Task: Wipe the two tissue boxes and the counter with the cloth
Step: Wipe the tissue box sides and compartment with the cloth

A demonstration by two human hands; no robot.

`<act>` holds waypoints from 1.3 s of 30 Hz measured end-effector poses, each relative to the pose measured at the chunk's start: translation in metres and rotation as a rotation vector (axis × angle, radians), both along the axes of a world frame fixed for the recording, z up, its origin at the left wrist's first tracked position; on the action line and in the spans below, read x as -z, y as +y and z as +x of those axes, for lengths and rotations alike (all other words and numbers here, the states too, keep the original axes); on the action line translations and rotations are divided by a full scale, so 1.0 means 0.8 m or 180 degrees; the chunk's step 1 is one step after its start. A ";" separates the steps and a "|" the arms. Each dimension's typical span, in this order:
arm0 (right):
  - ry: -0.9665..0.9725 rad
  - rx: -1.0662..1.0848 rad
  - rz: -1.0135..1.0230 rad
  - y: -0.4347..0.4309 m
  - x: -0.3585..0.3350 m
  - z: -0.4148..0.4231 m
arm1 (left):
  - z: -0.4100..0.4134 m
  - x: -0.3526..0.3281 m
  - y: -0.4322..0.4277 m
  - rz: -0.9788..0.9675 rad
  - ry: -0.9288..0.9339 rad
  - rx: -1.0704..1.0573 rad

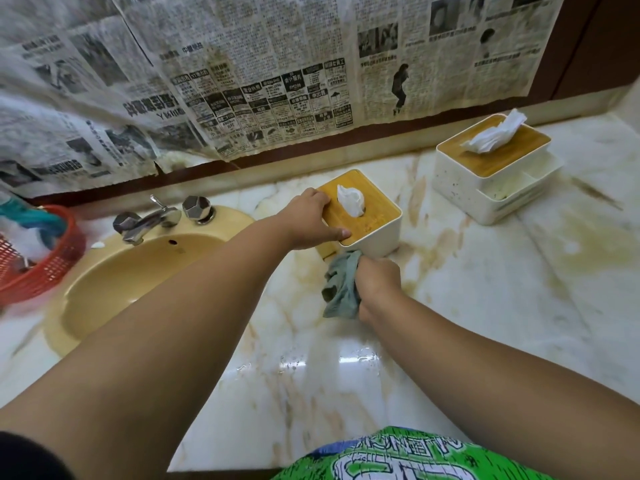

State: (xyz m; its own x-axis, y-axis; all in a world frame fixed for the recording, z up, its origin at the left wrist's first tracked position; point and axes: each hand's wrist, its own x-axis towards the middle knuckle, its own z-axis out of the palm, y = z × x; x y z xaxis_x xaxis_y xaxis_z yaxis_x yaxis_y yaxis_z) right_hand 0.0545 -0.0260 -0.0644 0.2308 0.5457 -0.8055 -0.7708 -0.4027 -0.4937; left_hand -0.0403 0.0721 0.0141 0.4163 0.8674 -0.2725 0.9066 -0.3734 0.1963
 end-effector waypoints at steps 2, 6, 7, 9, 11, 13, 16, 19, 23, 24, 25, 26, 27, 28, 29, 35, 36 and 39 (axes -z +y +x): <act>-0.0158 0.0052 0.0143 0.006 0.008 0.000 | 0.000 0.001 0.000 -0.0015 -0.0014 -0.0007; -0.0336 0.0032 0.0163 -0.006 -0.009 0.004 | 0.001 0.001 0.000 -0.0035 -0.0017 -0.0026; -0.0298 -0.0015 0.0125 -0.012 -0.013 0.005 | 0.001 0.001 0.001 -0.0036 -0.0011 -0.0030; -0.0554 -0.0385 0.0088 -0.014 -0.007 0.007 | 0.001 0.000 0.001 -0.0031 -0.0012 -0.0038; -0.0604 -0.0654 0.0147 -0.019 -0.009 0.008 | 0.000 0.001 0.001 -0.0040 -0.0053 -0.0059; -0.0577 -0.0847 0.0153 -0.027 -0.015 0.009 | 0.000 0.003 0.001 -0.0045 -0.0096 -0.0071; -0.0697 -0.1148 0.0457 -0.036 -0.015 0.012 | -0.001 0.004 0.001 -0.0052 -0.0125 -0.0079; -0.1142 -0.1522 0.0907 -0.045 -0.024 0.029 | -0.001 0.002 0.001 -0.0043 -0.0149 -0.0087; -0.3105 -0.2687 0.1443 -0.061 -0.032 0.069 | -0.002 0.006 -0.003 -0.0036 -0.0266 -0.0136; -0.3613 -0.3043 0.1479 -0.065 -0.030 0.076 | -0.003 0.008 -0.006 -0.0037 -0.0355 -0.0165; -0.4019 -0.3413 0.1479 -0.069 -0.029 0.080 | -0.004 0.011 -0.008 -0.0034 -0.0458 -0.0201; -0.4275 -0.3722 0.1436 -0.072 -0.024 0.081 | -0.006 0.014 -0.009 -0.0033 -0.0562 -0.0233; -0.4382 -0.3964 0.1337 -0.074 -0.019 0.081 | -0.007 0.017 -0.011 -0.0034 -0.0654 -0.0261; -0.4442 -0.4143 0.1286 -0.076 -0.013 0.080 | -0.010 0.021 -0.011 -0.0037 -0.0729 -0.0283; -0.4484 -0.4286 0.1278 -0.078 -0.010 0.080 | -0.011 0.024 -0.012 -0.0043 -0.0788 -0.0296; -0.5129 -0.4544 0.1348 -0.085 -0.027 0.090 | -0.018 0.033 -0.011 0.0074 -0.0942 -0.0245; -0.5378 -0.4438 0.1297 -0.083 -0.031 0.090 | -0.020 0.034 -0.009 0.0120 -0.1022 -0.0281; -0.4829 -0.3352 0.1114 -0.072 -0.043 0.090 | -0.016 0.035 -0.001 0.0457 -0.1449 -0.0733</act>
State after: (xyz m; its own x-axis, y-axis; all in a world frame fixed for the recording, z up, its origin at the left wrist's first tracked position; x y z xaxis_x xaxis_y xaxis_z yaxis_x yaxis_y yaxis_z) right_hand 0.1268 -0.0838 -0.0298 0.0520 0.9935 -0.1010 0.8058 -0.1015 -0.5835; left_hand -0.0531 0.0714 -0.0141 0.2591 0.9656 0.0198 0.8033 -0.2269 0.5507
